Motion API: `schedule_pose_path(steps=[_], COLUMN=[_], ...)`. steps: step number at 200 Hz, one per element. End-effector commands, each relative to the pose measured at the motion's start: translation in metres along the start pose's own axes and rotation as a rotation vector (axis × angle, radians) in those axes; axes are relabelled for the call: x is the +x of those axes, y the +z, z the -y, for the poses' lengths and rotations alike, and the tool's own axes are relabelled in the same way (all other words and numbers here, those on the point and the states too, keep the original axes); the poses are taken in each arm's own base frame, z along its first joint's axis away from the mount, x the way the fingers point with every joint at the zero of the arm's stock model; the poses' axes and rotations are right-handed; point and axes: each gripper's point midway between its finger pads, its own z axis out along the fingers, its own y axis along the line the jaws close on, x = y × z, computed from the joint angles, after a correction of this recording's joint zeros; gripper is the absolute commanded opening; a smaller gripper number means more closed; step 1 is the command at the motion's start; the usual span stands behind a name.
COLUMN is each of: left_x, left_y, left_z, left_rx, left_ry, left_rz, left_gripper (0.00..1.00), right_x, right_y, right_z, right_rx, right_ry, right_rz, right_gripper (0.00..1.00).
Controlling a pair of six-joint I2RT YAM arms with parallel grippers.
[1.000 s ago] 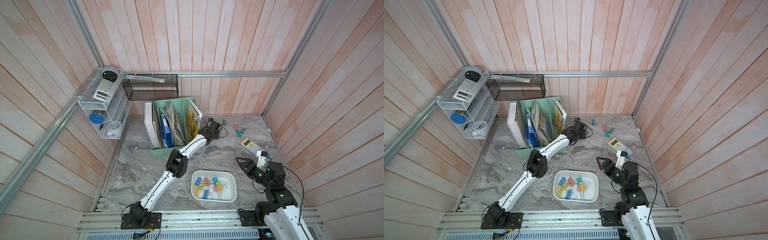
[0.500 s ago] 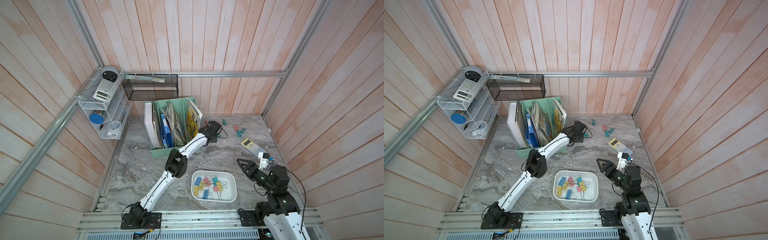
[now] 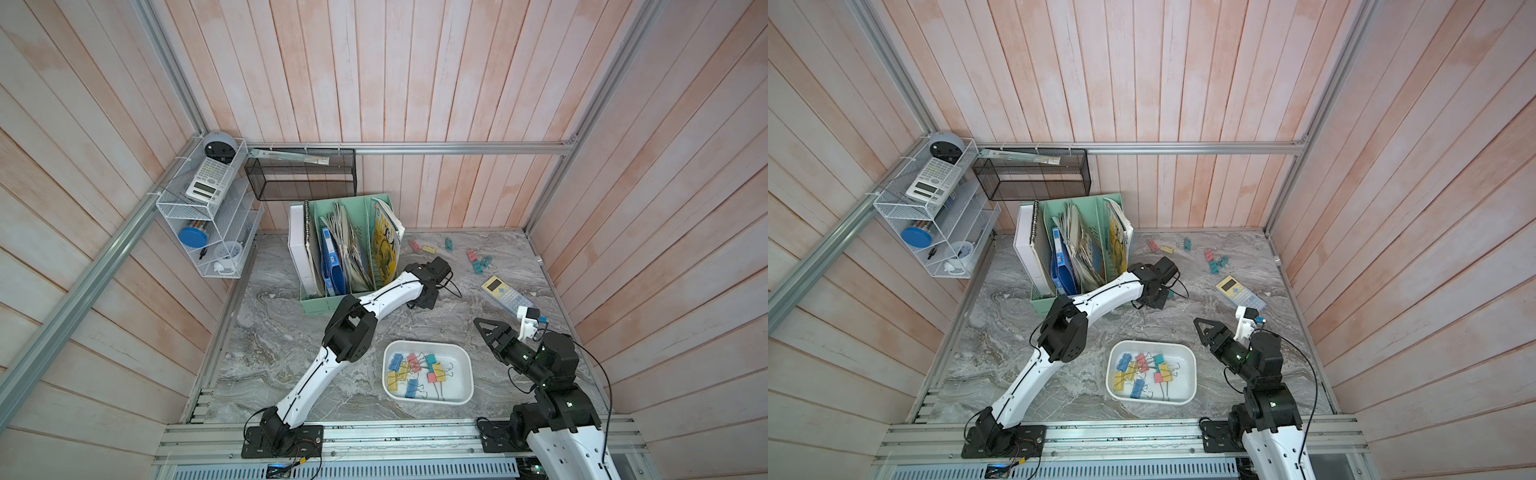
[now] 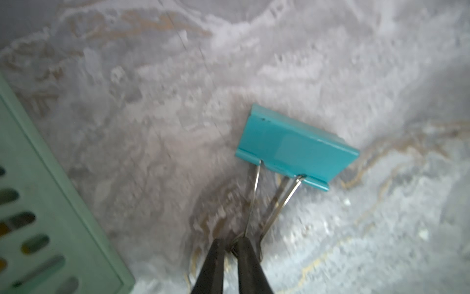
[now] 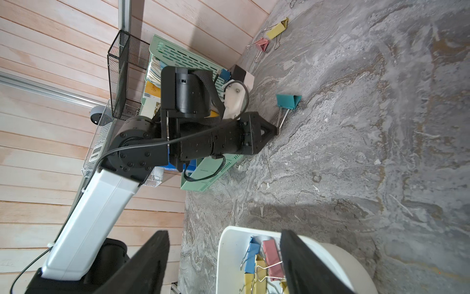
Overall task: Put the binder clips in the storage box
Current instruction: Pick up the binder clip at the center of the board.
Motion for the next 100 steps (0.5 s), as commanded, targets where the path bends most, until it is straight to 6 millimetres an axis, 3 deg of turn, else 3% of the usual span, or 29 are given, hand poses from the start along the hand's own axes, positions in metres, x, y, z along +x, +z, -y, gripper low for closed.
schedule_pose_path(steps=[1, 25, 61, 80, 100], left_x=[-0.048, -0.065, -0.070, -0.067, -0.062], left_y=[-0.041, -0.050, -0.024, -0.005, 0.013], left_z=[0.002, 0.009, 0.014, 0.015, 0.014], left_rx=[0.063, 0.094, 0.058, 0.036, 0.010], left_ry=[-0.033, -0.011, 0.088, 0.130, 0.140], left_rz=[0.219, 0.320, 0.326, 0.286, 0.241], left_gripper=[0.35, 0.55, 0.90, 1.00, 1.00], right_x=[-0.005, -0.004, -0.003, -0.003, -0.003], right_y=[-0.005, -0.005, -0.004, -0.002, 0.000], right_z=[-0.006, -0.005, -0.001, 0.001, 0.002], right_rx=[0.003, 0.010, 0.016, 0.022, 0.028], right_ry=[-0.021, -0.025, -0.020, -0.017, -0.018], right_rz=[0.022, 0.016, 0.018, 0.015, 0.007], right_gripper=[0.75, 0.75, 0.75, 0.75, 0.75])
